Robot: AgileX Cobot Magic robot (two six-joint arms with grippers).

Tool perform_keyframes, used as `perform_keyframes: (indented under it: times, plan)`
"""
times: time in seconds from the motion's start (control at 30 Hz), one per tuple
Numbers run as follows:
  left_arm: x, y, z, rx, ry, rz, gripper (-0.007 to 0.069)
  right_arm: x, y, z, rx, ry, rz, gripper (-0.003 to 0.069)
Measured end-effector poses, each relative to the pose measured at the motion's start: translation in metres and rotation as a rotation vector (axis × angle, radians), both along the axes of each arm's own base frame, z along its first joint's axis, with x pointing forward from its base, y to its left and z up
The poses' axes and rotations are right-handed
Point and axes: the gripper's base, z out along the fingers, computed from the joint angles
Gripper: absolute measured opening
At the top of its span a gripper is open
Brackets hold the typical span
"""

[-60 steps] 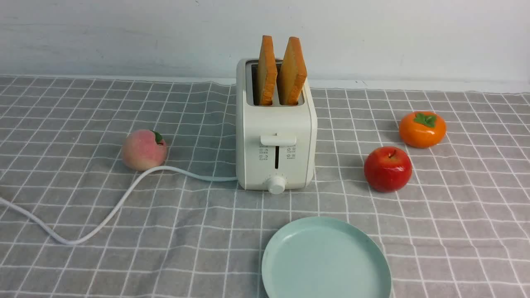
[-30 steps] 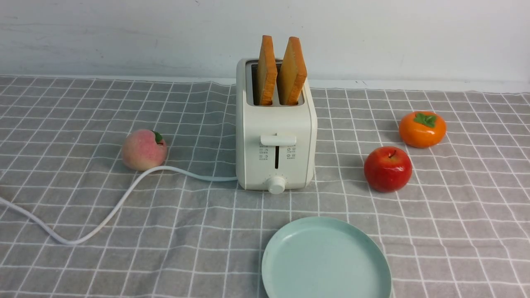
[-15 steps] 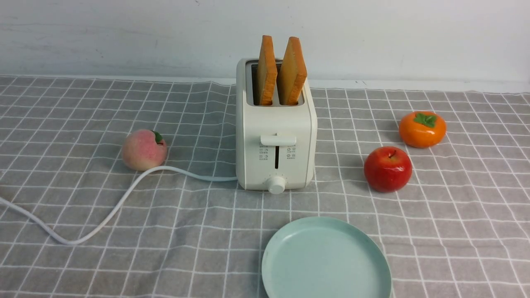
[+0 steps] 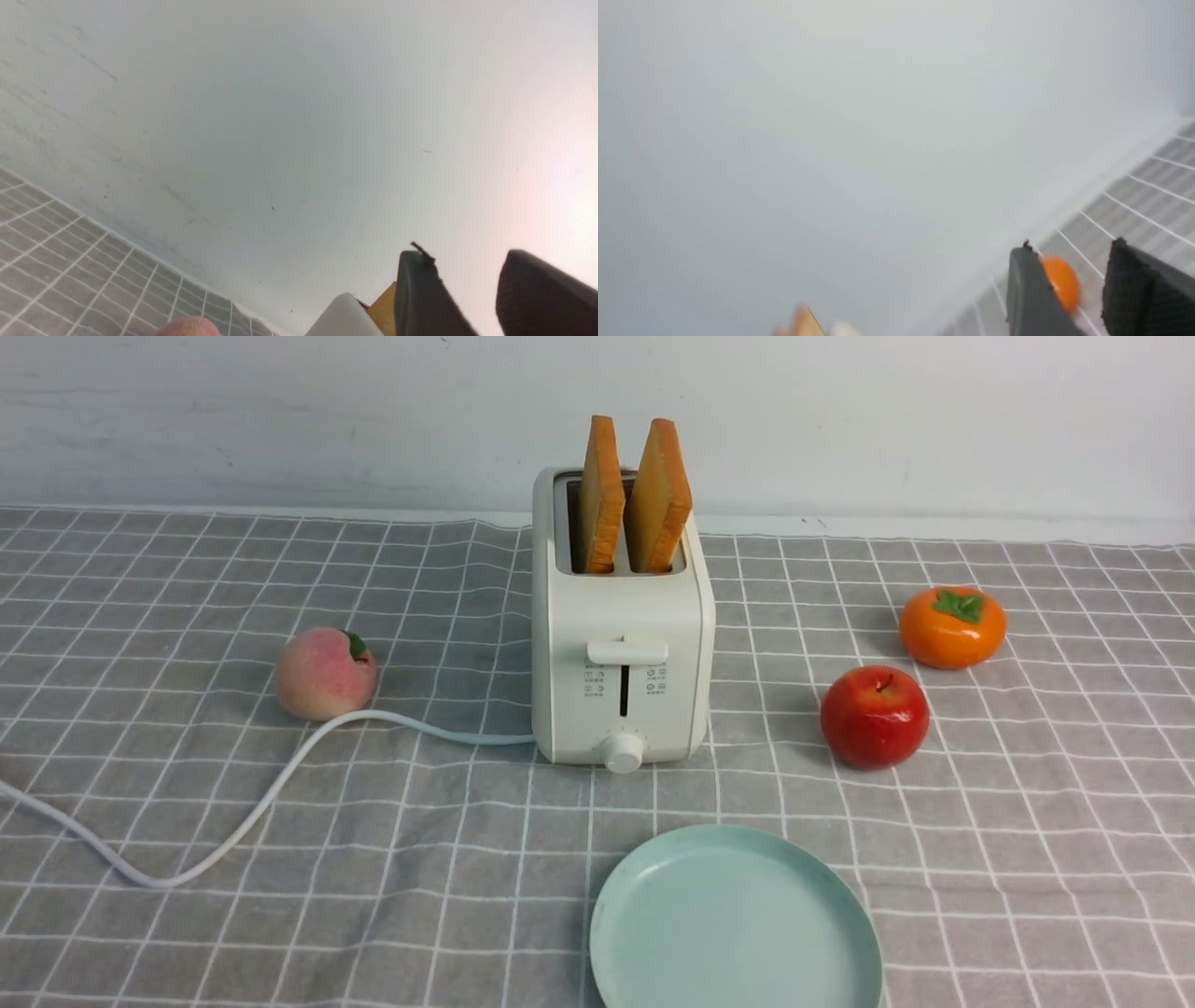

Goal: Take toasted bread from bread machine on grey coffee table place on plate.
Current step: 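Grasp the toast slice in the toaster and pull it up out of the slot with the right gripper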

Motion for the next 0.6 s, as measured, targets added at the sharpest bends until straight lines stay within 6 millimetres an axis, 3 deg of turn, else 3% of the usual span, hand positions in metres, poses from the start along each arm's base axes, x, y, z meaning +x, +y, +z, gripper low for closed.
perform_keyframes:
  times: [0.13,0.17,0.27,0.3,0.37,0.4,0.43,0.47,0.5,0.57,0.6]
  plan:
    - [-0.007,-0.001,0.030,0.007,-0.024,-0.011,0.0238,-0.007,-0.006,0.015,0.078,-0.138,-0.047,0.0240]
    - [-0.007,-0.001,0.030,0.009,-0.020,-0.011,0.0238,-0.007,-0.006,0.016,0.078,-0.140,-0.045,0.0240]
    - [-0.003,-0.002,0.067,0.012,0.027,-0.021,0.0238,-0.017,0.003,0.064,-0.042,-0.177,0.012,0.0240]
    - [-0.003,-0.002,0.066,0.012,0.034,-0.022,0.0238,-0.018,0.003,0.068,-0.042,-0.187,0.012,0.0240]
    - [0.008,-0.003,0.097,0.016,0.117,-0.033,0.0238,-0.026,0.011,0.116,-0.181,-0.178,0.033,0.0240]
    - [0.013,-0.004,0.110,0.018,0.143,-0.037,0.0238,-0.027,0.013,0.131,-0.229,-0.163,0.033,0.0240]
    - [0.014,-0.004,0.113,0.019,0.150,-0.037,0.0238,-0.028,0.013,0.135,-0.230,-0.159,0.037,0.0240]
    - [0.024,-0.005,0.133,0.033,0.216,-0.043,0.0238,-0.025,0.016,0.161,-0.301,-0.087,0.050,0.0240]
    - [0.025,-0.006,0.134,0.039,0.238,-0.044,0.0238,-0.026,0.016,0.166,-0.308,-0.092,0.046,0.0240]
    - [0.046,-0.008,0.160,0.097,0.385,-0.053,0.0238,-0.011,0.019,0.195,-0.380,0.123,0.092,0.0240]
    - [0.048,-0.008,0.160,0.106,0.411,-0.055,0.0238,-0.009,0.019,0.198,-0.385,0.123,0.089,0.0240]
